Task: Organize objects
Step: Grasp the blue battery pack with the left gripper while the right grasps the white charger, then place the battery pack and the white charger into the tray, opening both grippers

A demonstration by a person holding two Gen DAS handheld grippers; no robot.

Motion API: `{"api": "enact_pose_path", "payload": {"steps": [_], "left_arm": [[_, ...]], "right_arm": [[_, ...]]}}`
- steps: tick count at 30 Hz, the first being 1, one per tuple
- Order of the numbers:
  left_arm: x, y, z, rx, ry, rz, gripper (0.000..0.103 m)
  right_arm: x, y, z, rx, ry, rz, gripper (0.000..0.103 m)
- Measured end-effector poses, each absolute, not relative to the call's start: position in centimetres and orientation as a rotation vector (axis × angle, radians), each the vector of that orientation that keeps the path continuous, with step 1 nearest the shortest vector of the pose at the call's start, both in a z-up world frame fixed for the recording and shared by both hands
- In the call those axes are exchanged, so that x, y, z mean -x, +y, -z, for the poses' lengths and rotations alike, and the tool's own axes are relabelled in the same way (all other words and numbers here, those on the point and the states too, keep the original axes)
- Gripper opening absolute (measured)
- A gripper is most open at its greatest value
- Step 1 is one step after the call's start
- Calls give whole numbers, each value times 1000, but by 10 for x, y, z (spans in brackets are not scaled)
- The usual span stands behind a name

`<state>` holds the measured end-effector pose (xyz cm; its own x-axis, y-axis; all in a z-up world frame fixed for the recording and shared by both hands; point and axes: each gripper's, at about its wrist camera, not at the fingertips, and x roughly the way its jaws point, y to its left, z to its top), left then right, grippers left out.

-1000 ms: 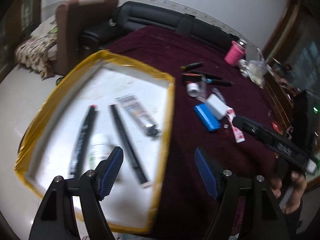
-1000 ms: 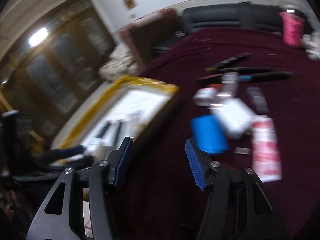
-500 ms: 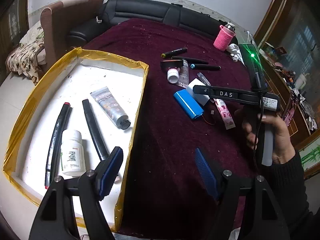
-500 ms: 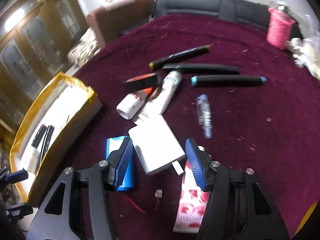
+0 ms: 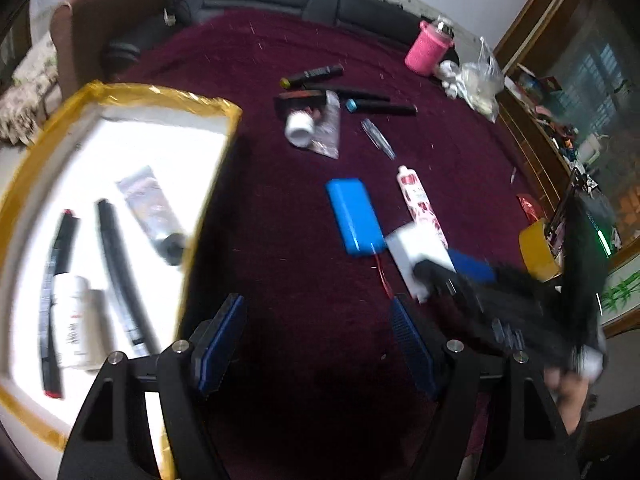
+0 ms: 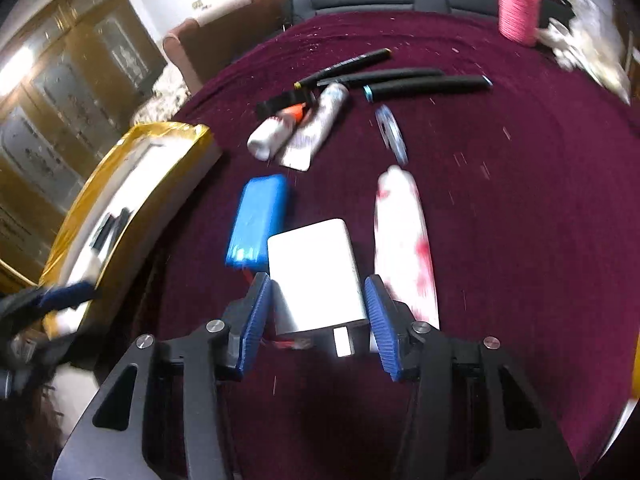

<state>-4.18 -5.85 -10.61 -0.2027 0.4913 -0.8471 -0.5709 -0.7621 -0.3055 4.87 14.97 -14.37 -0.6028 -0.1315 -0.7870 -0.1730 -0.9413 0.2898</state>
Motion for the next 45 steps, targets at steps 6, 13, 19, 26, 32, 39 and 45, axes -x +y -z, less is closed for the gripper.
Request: {"api": "enact_pose_path", "payload": {"steps": [6,13,19,26,32,39,45], "left_arm": [[57,-5,117,1399,175,-1984,74],[58,38,140,1386,348,-2038,73],[40,45,145,1319,475,-2051,59],[16,12,140,1312,527,-2061,36],[5,-32,141,1360,436,-2070,38],[-4,-25,145,1286,465,-2123,40],[-4,-40,144,1213,365,-2101,36]], "right_arm": [[-104,150,136,1275,468,-2709,45],[-111,171,142,1202,564,-2709,45],[-115,180,142,1166,685,-2757,45],[-107,164,136,1180,644,-2765,56],[-85,139,135,1222,429,-2649,61],[-73,146,155,1224,396,-2517,51],[-88,142,153,1190,394,-2524,49]]}}
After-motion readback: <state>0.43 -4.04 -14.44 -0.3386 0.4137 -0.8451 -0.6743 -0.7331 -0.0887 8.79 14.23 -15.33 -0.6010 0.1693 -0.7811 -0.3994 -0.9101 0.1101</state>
